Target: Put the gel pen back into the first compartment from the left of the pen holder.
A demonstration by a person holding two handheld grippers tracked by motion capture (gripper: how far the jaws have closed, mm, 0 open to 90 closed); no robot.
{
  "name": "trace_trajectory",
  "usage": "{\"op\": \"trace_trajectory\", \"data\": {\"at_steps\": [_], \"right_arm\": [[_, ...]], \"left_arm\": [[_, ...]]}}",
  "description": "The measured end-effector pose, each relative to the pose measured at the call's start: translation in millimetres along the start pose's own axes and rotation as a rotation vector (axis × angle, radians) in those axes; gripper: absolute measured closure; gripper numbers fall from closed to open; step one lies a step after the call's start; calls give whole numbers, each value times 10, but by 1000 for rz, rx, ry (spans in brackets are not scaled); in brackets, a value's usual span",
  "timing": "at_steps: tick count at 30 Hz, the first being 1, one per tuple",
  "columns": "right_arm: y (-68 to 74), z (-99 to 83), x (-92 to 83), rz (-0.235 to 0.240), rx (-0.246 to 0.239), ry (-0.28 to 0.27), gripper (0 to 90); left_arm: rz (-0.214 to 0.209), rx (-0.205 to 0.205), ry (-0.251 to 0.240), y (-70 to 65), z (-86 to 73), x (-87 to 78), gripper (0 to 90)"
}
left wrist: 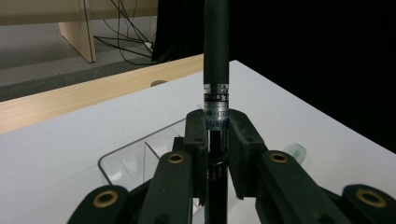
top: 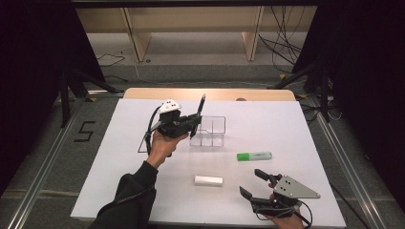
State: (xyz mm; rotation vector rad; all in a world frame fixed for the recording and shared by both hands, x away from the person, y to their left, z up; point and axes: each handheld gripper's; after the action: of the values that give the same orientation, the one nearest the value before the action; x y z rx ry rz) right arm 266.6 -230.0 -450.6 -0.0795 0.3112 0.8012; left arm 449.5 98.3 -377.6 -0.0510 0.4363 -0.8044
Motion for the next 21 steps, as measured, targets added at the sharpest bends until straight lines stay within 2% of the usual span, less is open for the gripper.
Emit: {"op": "trace_trajectory", "data": {"at_steps": [2,5,9,18,21], "right_arm": [[1,-6,-2,2,9,-3,231],[0,-13,-9,7,14,0,230],[6,-28,-6,9,18,1,228],[23,-43,0,10,5,14,228],[24,-47,6,11,4,17,228]], "left_arm": [[8,-5,-2,40,19,21,789],[13,-36,-20,96,47,47,789],[27,-37,-24,143,75,98,789],[50,-73,-37,265,117,209,788],[61,-71,-32,289,124,246,787]]}}
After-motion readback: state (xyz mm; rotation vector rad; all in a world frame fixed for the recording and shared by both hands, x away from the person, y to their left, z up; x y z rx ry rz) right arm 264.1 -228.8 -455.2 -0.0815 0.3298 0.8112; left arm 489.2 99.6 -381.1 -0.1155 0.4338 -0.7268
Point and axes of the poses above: each handheld gripper's, and its own axes: x roughly forward along the jaws, z roughly out of its top, y roughly to its left
